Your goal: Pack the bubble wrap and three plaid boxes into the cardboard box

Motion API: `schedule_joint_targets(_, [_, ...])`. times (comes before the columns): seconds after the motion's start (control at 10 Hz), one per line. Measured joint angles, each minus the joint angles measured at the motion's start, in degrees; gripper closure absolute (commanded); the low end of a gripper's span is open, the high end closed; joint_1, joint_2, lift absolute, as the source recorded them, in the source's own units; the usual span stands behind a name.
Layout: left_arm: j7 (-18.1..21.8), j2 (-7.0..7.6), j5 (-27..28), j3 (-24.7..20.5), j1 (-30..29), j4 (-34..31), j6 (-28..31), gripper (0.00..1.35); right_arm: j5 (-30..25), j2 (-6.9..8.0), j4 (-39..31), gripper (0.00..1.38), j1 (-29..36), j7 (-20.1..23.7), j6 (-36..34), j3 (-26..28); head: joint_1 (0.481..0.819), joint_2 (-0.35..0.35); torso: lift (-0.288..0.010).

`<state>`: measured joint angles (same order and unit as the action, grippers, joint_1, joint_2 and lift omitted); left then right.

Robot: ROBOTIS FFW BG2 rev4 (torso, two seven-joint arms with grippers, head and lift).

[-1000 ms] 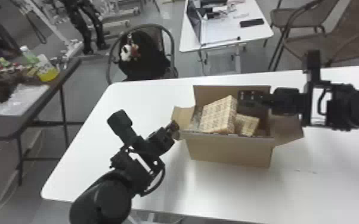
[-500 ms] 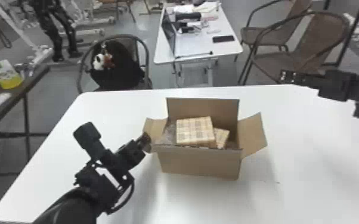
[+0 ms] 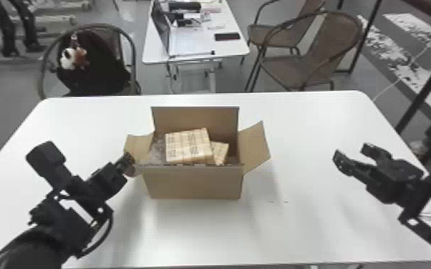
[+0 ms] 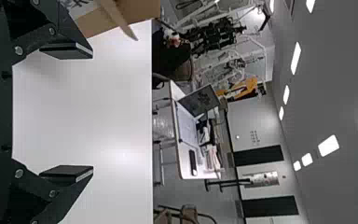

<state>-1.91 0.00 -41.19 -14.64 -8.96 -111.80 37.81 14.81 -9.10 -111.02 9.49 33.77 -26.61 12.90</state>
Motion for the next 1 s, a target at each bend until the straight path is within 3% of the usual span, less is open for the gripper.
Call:
schedule_joint_targets(0.2, [0.2,0.0,0.0,-0.2,-0.2,0.0,-0.1,1.22,-5.0,3.23,4.0,0.39,6.0,-0.8,17.2,0.4,0.695,0.004,-0.148])
schedule_joint_targets(0.3, [0.2,0.0,0.0,-0.2,-0.2,0.0,-0.2,1.22,-6.1,4.34,5.0,0.39,7.7,-2.8,22.4,0.5,0.695,-0.003,-0.148])
schedule_joint_targets(0.6, [-2.7,0.0,0.8,-0.5,-0.5,-0.3,-4.1,1.22,-6.4,4.78,5.5,0.39,8.8,-4.1,24.7,0.5,0.695,0.011,-0.148])
schedule_joint_targets(0.8, [-10.8,0.0,1.5,-0.8,-1.6,-0.4,-12.3,1.22,-6.6,4.71,5.5,0.39,8.6,-4.1,23.9,0.5,0.695,0.072,-0.148])
schedule_joint_targets(1.0, [-24.2,0.0,3.6,1.8,-5.0,-0.4,-28.8,1.22,-6.6,4.7,5.4,0.39,8.5,-4.1,23.4,0.5,0.695,0.156,-0.148])
